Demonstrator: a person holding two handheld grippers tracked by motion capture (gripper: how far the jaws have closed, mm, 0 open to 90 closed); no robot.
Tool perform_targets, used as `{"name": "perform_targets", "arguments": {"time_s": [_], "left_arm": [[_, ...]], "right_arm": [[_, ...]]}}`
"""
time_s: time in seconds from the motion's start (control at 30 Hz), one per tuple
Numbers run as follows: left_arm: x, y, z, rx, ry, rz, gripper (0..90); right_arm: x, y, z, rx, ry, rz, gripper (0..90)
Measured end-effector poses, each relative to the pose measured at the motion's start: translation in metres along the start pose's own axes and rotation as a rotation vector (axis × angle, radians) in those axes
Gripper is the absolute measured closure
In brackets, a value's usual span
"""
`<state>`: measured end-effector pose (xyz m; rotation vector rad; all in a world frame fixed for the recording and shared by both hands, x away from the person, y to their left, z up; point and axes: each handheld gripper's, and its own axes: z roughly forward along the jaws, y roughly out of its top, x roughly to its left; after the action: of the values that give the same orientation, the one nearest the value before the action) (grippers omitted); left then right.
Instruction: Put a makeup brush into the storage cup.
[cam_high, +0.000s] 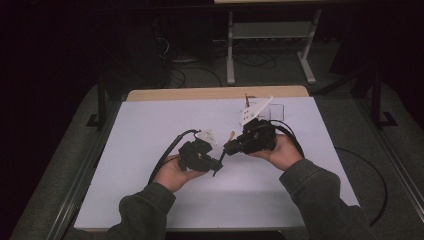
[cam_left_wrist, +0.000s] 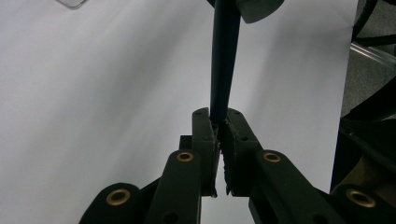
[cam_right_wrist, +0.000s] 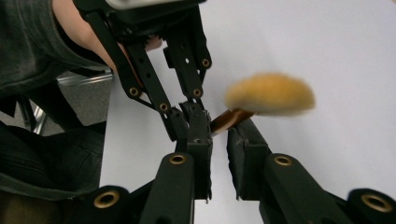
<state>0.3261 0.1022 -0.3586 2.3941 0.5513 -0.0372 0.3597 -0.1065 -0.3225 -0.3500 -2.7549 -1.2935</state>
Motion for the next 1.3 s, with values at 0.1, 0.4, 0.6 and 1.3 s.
{"name": "perform_targets", "arguments": {"time_s": [0.1, 0.4, 0.6, 1.3], "left_arm": [[-0.001, 0.0, 0.001, 0.003, 0.004, 0.008, 84.1], [-0.003, 0.0, 0.003, 0.005, 0.004, 0.032, 81.6], [-0.002, -0.002, 0.001, -0.006, 0.009, 0.027, 71.9], [0.005, -0.031, -0.022, -0.08, 0.062, -0.001, 60.2]], "right_arm": [[0.001, 0.001, 0.001, 0.0, 0.015, -0.001, 80.3], [0.004, 0.002, 0.003, 0.003, 0.047, -0.028, 82.8], [0.002, 0.002, 0.004, 0.028, 0.034, -0.045, 82.9], [-0.006, 0.0, -0.009, 0.104, -0.029, -0.043, 82.9]]}}
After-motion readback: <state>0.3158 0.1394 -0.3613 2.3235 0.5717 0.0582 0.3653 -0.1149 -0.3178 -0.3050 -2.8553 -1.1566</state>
